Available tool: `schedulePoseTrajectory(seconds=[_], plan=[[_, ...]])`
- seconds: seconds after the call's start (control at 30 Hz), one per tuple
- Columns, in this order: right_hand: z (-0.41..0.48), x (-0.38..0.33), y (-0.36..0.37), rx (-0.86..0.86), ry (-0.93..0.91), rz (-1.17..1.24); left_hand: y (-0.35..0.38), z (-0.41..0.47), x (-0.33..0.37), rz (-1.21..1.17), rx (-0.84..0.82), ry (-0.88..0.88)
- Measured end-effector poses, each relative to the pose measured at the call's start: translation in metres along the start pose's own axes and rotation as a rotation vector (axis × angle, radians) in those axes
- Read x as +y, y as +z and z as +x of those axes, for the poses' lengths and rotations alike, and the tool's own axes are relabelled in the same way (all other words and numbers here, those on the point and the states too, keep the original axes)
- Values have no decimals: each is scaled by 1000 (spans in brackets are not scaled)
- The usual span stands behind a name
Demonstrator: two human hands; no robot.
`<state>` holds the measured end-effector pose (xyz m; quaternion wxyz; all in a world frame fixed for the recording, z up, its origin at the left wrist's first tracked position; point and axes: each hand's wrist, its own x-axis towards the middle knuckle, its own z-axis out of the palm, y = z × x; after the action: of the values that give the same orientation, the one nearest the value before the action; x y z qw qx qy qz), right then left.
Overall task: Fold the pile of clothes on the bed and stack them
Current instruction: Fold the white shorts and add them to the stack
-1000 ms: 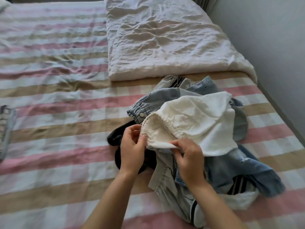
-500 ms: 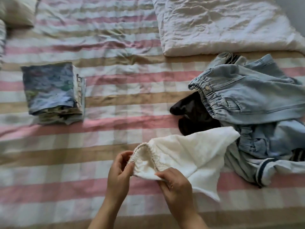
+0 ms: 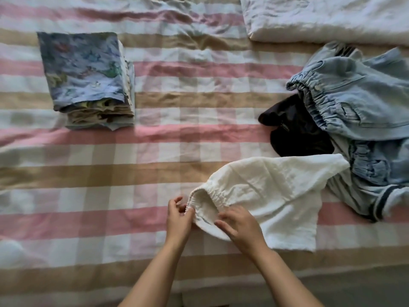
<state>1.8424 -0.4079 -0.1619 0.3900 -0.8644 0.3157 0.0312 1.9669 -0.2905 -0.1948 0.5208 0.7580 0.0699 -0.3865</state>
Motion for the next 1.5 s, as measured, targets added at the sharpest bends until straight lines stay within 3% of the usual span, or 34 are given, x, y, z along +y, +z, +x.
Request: schedulePoseTrajectory(seconds=[0.1,0.23,0.37,0.43,0.57,0.67,0.83,1.1,1.23,1.37,1.5], plan=[[-2,6,-6,179,-53,-134,0,-7,-8,-256,29,-163],[1,21,-1,-67,46,-395,10,-15,-10,-495,-2,-331],[12,22,-8,157,-53,-372,15,-21,7,-614,13,-340],[17,15,-21,220,-94,-252,10,-27,23,-646,3,-303],[28,-12,-67,298,33,221,-1,-42,67,-617,-47,-119],[29,-47,-100,397,-39,341,-4,-60,102,-563,-83,84],[19,-93,-109,501,-122,432,5,-91,132,-377,9,365],[-7,-107,-58,574,-144,411,17,-110,114,-337,131,364],[-17,-109,-44,527,-182,428,15,-116,108,-376,145,321],[-21,-110,-38,414,-102,465,13,-122,110,-518,42,271],[-12,-114,-62,426,-89,611,-1,-123,124,-361,-49,419]])
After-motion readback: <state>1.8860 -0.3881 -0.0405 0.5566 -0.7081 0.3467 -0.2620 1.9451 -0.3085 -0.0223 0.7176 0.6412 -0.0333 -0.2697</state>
